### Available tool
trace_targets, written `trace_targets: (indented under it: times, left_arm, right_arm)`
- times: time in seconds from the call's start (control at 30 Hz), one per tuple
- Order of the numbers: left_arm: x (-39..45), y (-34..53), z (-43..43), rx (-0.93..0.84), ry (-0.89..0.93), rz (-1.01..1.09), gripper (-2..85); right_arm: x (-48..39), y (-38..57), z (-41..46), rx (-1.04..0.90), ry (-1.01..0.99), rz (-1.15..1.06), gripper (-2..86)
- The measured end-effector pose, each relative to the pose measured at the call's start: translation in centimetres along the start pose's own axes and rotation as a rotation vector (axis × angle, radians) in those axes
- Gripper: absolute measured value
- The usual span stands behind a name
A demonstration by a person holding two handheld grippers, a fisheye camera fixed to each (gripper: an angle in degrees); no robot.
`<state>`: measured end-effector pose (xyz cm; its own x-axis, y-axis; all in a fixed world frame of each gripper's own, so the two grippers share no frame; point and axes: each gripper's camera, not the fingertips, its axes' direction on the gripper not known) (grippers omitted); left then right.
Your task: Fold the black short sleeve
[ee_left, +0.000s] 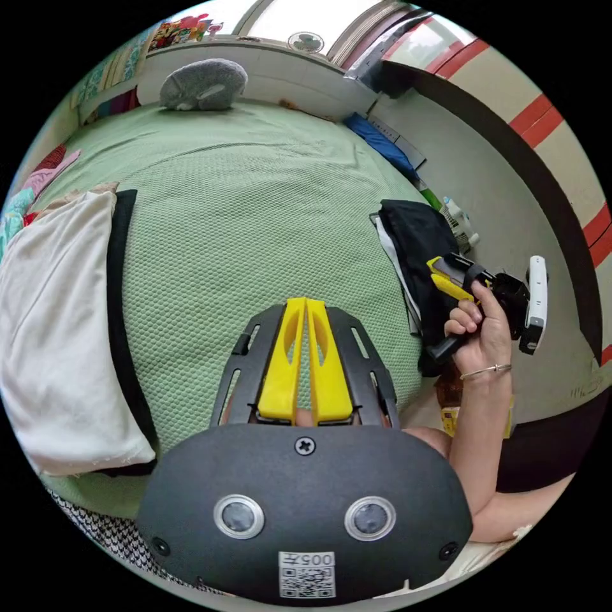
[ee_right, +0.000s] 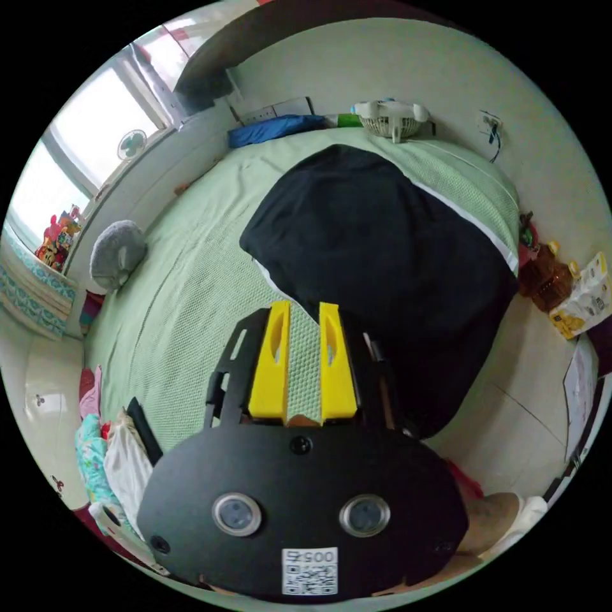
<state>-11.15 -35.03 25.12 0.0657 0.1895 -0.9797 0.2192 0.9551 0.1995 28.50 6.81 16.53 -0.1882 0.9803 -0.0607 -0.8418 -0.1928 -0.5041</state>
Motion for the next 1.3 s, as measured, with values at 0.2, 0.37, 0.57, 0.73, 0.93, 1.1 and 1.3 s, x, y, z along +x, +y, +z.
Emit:
trace_targets:
  times: [0.2, 0.37, 0.57, 0.73, 0.93, 1.1, 1.3]
  left_arm:
    - [-1.8, -0.9, 2.4, -0.017, 0.052, -0.050, -0.6]
    - [-2.4, -1.6, 3.7, -0.008, 0.005, -0.052, -0.6]
    - [-2.8, -2.4, 5.9, -0.039, 0.008, -0.037, -0.6]
    - [-3.3, -3.0, 7.4, -0.056, 0.005, -0.022, -0.7]
    - [-4.5, -3.7, 8.4, -0.052, 0.062, -0.045, -0.7]
    - [-5.7, -4.1, 8.8, -0.048, 0.081, -0.058, -0.6]
    - [-7.3, -4.2, 9.2, -0.048, 0.120, -0.082, -0.6]
  right_arm:
    - [-1.5, 0.1, 0.8, 0.039, 0.132, -0.007, -0.8]
    - [-2.5, 0.3, 2.1, 0.029, 0.185, -0.012, -1.1]
    - [-4.7, 0.7, 3.7, 0.066, 0.288, -0.077, -0.8]
    - [-7.1, 1.2, 7.3, 0.082, 0.412, -0.243, 1.5]
    - [-9.6, 3.1, 9.9, 0.112, 0.501, -0.324, -1.2]
    - [-10.2, 4.2, 9.5, 0.131, 0.452, -0.312, -1.3]
    - [-9.9, 5.6, 7.1, 0.157, 0.283, -0.295, -1.2]
